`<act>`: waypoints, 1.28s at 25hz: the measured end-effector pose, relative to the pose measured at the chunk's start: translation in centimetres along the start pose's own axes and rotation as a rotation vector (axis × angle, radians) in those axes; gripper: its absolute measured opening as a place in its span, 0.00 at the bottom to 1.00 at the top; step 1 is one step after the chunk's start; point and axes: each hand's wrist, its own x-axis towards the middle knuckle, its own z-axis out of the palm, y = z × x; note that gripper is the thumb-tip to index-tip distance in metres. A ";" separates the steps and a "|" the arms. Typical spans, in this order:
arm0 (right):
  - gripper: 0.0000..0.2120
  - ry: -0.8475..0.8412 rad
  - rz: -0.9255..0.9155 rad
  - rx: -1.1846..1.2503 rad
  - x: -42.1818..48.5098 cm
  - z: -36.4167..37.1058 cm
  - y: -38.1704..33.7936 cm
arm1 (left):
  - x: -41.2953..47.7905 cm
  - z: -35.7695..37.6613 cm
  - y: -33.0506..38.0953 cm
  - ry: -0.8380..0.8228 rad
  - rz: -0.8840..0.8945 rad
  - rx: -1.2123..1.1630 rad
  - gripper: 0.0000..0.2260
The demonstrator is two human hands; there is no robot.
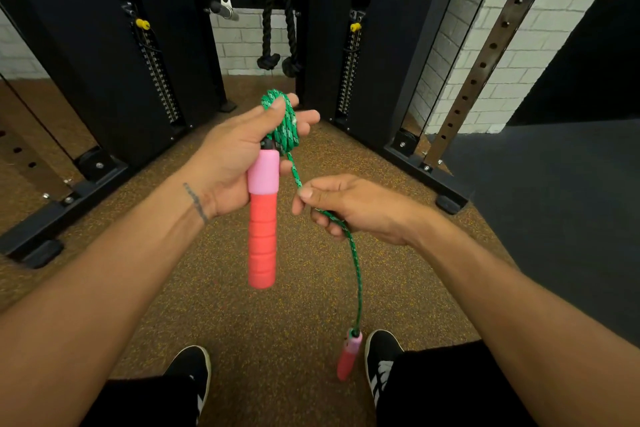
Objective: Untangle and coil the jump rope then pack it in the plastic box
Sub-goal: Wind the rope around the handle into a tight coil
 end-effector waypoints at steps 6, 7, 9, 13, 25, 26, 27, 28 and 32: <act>0.07 -0.043 -0.055 0.033 -1.9 -1.1 -1.4 | -0.3 -0.8 -0.3 -0.134 -0.131 0.206 0.17; 0.06 -0.023 -0.077 0.053 -2.2 -1.6 -1.5 | -0.3 -1.0 -0.2 -0.169 -0.139 0.221 0.19; 0.07 0.046 -0.138 0.103 -2.7 -2.5 -1.6 | -0.3 -1.1 -0.4 -0.235 -0.158 0.287 0.25; 0.06 0.012 -0.174 -0.013 -2.7 -3.2 -1.0 | 0.1 -0.5 -1.3 -0.189 -0.159 0.246 0.25; 0.14 0.130 0.124 -0.590 -0.5 -2.0 1.4 | -0.5 0.0 0.5 -0.365 -0.055 -0.465 0.29; 0.14 0.136 0.126 -0.598 -0.1 -1.7 1.5 | -0.6 0.2 0.5 -0.382 -0.060 -0.481 0.29; 0.14 0.141 0.123 -0.607 0.3 -1.4 1.5 | -0.6 0.4 0.5 -0.386 -0.065 -0.486 0.28; 0.14 0.134 0.111 -0.623 0.5 -1.1 1.4 | -0.6 0.5 0.4 -0.367 -0.063 -0.468 0.26; 0.14 -0.007 -0.018 -0.627 -0.1 0.1 0.2 | 0.1 0.1 -0.3 -0.097 0.005 -0.115 0.17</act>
